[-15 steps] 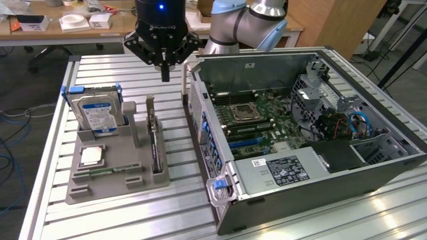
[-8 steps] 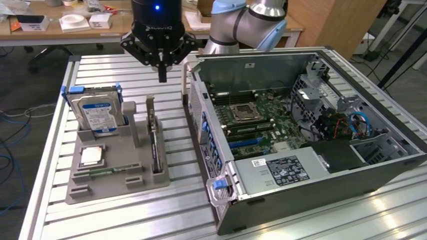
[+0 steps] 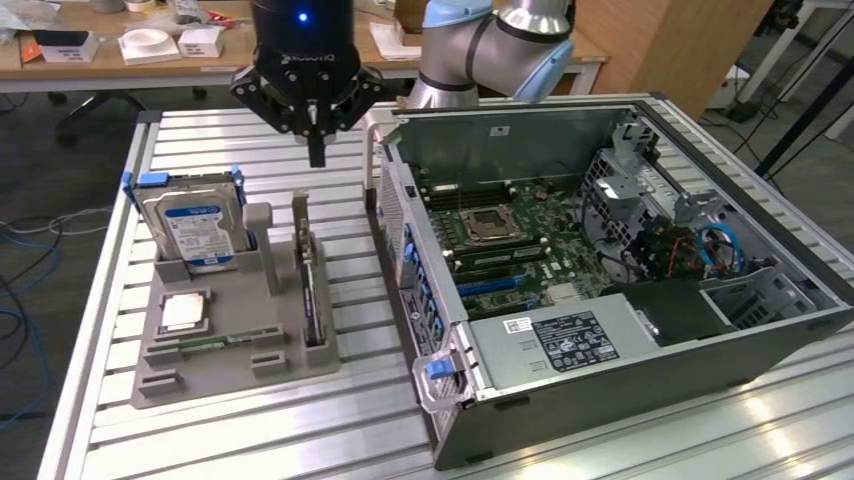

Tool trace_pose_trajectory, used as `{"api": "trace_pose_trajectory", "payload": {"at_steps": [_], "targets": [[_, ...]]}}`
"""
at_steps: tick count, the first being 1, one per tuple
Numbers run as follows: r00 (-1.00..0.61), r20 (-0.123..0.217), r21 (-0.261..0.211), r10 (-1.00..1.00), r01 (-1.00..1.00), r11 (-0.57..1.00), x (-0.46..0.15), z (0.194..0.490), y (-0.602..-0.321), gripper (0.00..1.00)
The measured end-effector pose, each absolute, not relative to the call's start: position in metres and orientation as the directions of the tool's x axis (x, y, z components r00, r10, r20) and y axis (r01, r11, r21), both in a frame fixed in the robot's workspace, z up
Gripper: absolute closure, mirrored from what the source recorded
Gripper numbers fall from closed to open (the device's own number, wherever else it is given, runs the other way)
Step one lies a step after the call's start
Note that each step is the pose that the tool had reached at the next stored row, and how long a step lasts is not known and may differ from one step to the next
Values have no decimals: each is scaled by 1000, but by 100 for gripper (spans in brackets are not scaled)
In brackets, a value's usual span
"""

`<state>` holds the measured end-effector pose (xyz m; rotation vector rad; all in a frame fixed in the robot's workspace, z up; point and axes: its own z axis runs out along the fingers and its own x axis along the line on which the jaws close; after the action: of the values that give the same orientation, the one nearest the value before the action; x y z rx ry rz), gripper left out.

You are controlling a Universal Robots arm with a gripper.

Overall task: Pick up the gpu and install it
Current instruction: 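Reach for the gpu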

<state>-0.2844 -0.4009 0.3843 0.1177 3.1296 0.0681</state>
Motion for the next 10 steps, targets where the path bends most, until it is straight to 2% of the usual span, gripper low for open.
{"api": "trace_pose_trajectory", "payload": {"at_steps": [10], "targets": [[-997,-6,44,75,75,996,-288,383,-406,89]]}}
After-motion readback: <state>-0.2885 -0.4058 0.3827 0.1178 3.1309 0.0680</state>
